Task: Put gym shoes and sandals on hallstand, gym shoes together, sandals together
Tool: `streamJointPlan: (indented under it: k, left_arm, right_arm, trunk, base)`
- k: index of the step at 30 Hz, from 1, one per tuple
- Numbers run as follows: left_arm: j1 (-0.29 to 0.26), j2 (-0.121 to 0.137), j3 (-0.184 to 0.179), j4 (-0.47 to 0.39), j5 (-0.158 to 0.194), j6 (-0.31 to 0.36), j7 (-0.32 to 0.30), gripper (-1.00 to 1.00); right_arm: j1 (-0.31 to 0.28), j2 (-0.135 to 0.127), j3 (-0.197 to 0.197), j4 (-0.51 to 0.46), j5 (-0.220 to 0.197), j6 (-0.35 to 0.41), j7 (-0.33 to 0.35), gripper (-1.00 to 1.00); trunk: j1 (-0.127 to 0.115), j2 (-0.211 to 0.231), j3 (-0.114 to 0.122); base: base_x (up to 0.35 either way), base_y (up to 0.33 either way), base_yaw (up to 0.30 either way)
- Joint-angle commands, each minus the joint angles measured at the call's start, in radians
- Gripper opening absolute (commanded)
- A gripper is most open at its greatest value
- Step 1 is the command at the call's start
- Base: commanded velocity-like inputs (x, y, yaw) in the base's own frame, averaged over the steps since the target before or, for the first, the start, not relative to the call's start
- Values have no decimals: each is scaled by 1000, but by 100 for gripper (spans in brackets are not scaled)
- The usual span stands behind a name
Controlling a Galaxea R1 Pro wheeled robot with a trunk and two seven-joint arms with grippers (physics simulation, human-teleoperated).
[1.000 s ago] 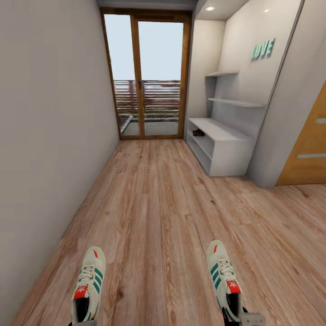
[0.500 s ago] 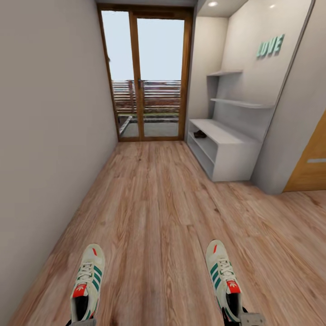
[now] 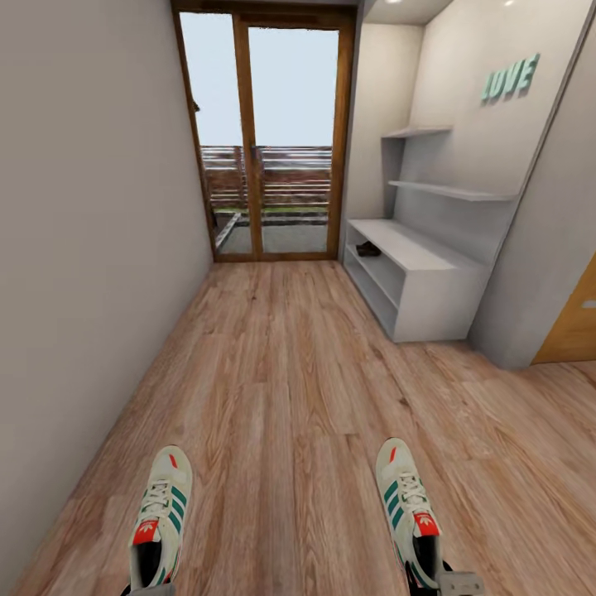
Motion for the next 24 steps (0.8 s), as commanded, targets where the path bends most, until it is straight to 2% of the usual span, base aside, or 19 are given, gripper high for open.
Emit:
streamJointPlan:
  k: [1,16,24]
  left_arm:
    - [-1,0,4,1,-3,-3,-2,-100]
    - [-1,0,4,1,-3,-3,-2,-100]
    - [-1,0,4,1,-3,-3,-2,-100]
  right_arm:
    - [-1,1,-7,1,10,-3,-1,-100]
    - [-1,-1,-8,2,10,-3,-1,-100]
    - [-1,0,-8,2,10,-3,-1,-100]
  trunk:
    - [0,0,-1]
    - [0,0,-1]
    - [0,0,-1]
  base:
    - [338,0,0]
    - [338,0,0]
    - [338,62,0]
